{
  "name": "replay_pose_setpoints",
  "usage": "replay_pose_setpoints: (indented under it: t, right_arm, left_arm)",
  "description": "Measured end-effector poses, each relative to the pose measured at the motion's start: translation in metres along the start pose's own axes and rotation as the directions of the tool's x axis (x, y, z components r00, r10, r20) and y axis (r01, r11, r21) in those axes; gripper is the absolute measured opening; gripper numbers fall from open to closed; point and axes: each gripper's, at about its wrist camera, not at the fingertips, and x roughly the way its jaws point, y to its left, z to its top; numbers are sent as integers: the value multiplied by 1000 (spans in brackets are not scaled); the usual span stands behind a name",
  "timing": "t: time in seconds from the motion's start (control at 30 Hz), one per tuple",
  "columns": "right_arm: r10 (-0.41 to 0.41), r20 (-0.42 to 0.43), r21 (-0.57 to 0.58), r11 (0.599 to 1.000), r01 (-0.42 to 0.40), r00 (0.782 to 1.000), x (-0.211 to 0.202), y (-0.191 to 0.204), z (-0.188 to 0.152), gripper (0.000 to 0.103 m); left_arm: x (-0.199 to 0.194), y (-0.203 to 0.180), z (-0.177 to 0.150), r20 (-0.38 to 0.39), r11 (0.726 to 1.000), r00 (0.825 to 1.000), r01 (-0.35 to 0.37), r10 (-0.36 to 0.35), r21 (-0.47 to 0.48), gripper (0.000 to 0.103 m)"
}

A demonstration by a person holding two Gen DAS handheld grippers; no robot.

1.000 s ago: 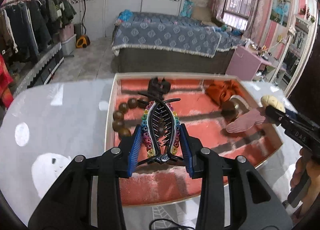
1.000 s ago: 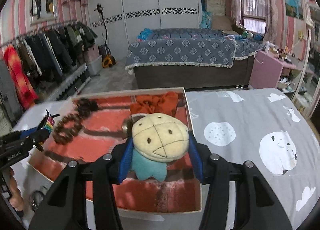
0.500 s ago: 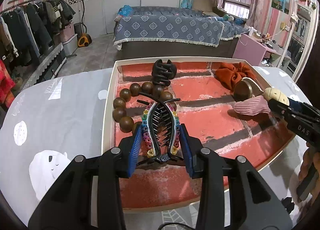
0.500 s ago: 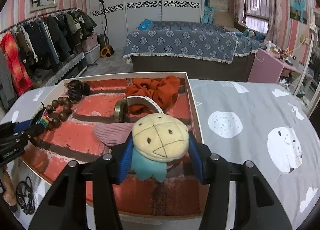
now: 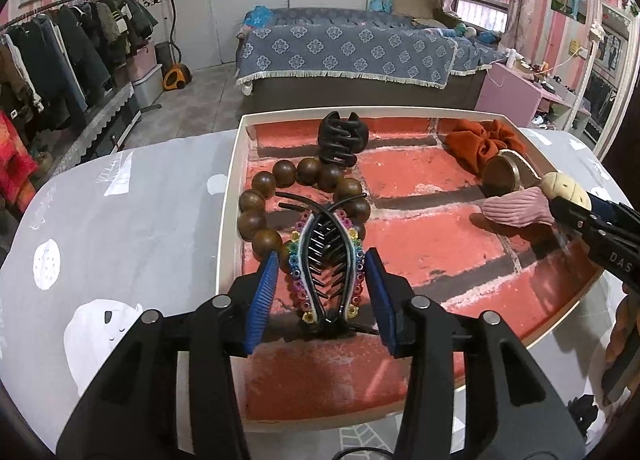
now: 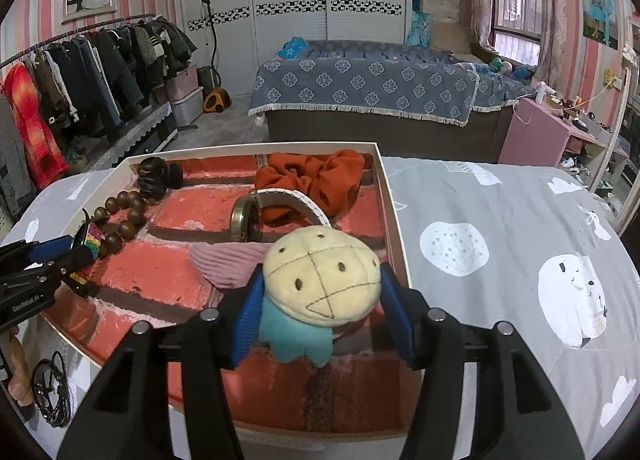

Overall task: Organize jewelry
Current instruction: 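Carry the hair clip and plush hair tie into the tray and release both, then withdraw both tools from the tray toward the bracelets and scrunchie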

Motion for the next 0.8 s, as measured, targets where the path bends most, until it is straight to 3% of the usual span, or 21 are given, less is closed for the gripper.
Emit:
replay_pose_setpoints:
  t: [0.2,0.3,0.5,0.77,0.8]
  right_arm:
    - [8,10,21,1000,-8,1000,-9,-9,4,66]
    - [22,32,39,999,-23,999,-17,-14,5,77]
    - [19,81,57,998,-23,997,-37,-21,14,77]
    - [-15,98,73,997,8,995,-44,-29,17,78]
    - [-17,96,74,997,10,995,-44,-30,17,88]
  left_arm:
    - [-8,4,2,32,1000,999,0,0,-10,64]
    - [-14,5,2,50,1000,999,6,-5,-15,74]
    - [-35,8,5,97,1000,995,23,-21,-21,91]
    - [-47,11,7,122,999,992,22,-18,-35,98]
    - [-49,12,7,125,999,992,20,-15,-37,98]
